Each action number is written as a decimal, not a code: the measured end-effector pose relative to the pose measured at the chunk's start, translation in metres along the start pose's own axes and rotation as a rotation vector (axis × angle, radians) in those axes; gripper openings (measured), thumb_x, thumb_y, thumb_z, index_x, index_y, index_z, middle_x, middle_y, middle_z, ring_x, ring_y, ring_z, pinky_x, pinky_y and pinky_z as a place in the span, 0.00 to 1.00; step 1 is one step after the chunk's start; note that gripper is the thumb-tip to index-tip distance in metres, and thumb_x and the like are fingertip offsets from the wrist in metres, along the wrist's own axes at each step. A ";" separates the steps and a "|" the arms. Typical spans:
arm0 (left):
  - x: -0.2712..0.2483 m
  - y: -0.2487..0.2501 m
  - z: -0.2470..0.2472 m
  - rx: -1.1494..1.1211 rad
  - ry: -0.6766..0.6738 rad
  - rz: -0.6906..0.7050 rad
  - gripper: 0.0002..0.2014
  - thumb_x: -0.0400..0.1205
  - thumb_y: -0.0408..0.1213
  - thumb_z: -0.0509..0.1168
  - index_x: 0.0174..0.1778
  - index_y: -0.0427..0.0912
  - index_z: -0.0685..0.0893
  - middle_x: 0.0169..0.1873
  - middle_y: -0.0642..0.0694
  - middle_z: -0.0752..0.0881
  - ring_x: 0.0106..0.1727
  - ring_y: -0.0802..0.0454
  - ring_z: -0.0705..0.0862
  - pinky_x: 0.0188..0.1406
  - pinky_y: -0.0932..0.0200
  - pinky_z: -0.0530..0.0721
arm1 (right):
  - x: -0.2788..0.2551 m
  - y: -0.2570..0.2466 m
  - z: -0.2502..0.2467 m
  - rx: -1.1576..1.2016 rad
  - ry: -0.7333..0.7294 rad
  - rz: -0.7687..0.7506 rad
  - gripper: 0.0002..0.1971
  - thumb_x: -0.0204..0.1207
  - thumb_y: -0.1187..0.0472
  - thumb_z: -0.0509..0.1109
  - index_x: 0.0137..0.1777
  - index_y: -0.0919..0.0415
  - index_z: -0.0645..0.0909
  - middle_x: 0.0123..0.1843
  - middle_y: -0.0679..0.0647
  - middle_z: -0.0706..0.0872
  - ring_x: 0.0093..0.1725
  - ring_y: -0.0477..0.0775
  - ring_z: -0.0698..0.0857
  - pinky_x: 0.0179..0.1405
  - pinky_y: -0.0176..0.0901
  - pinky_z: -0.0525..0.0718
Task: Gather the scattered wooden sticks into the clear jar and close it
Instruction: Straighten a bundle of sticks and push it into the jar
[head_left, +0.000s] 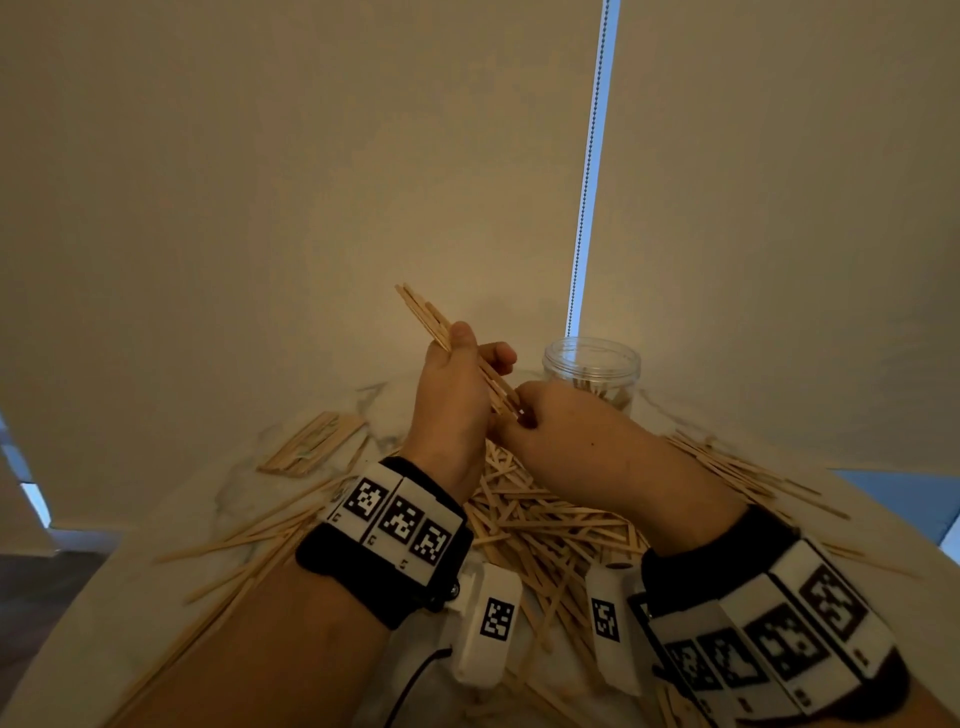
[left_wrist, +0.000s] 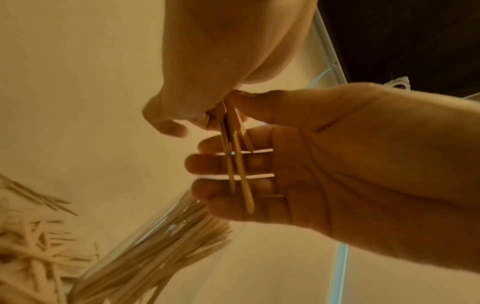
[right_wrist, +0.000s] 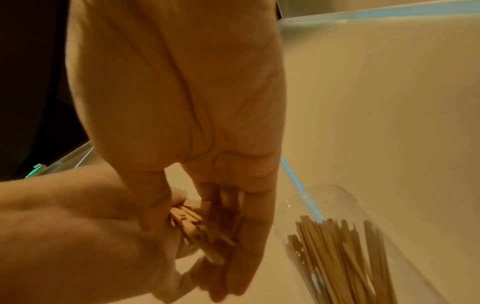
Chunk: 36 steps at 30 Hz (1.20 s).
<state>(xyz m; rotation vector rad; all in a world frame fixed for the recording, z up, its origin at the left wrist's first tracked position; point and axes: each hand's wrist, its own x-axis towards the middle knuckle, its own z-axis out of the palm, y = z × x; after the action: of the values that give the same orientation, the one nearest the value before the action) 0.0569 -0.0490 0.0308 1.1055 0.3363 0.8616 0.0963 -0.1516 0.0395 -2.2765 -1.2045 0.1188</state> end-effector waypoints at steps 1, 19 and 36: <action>0.000 -0.002 0.001 -0.004 -0.015 0.010 0.10 0.93 0.47 0.50 0.58 0.48 0.75 0.41 0.46 0.89 0.49 0.50 0.86 0.34 0.55 0.84 | 0.001 0.001 0.001 0.006 -0.010 -0.007 0.13 0.85 0.45 0.60 0.47 0.53 0.77 0.39 0.50 0.84 0.36 0.48 0.83 0.34 0.43 0.80; 0.029 0.033 -0.033 -0.036 0.045 0.002 0.14 0.88 0.40 0.61 0.64 0.35 0.79 0.46 0.37 0.93 0.42 0.43 0.93 0.40 0.53 0.88 | -0.004 0.010 -0.016 -0.138 -0.164 -0.098 0.13 0.89 0.46 0.54 0.42 0.45 0.69 0.41 0.48 0.82 0.40 0.48 0.81 0.39 0.46 0.79; 0.006 0.009 -0.020 0.560 -0.394 -0.024 0.18 0.80 0.47 0.74 0.43 0.32 0.81 0.38 0.35 0.92 0.38 0.43 0.94 0.36 0.54 0.92 | 0.004 0.018 -0.012 -0.300 0.034 0.016 0.14 0.75 0.52 0.75 0.58 0.55 0.80 0.49 0.52 0.87 0.47 0.53 0.86 0.44 0.45 0.84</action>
<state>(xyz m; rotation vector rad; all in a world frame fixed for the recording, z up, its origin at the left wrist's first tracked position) 0.0445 -0.0304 0.0310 1.7534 0.2644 0.5160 0.1157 -0.1620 0.0404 -2.5329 -1.2574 -0.1014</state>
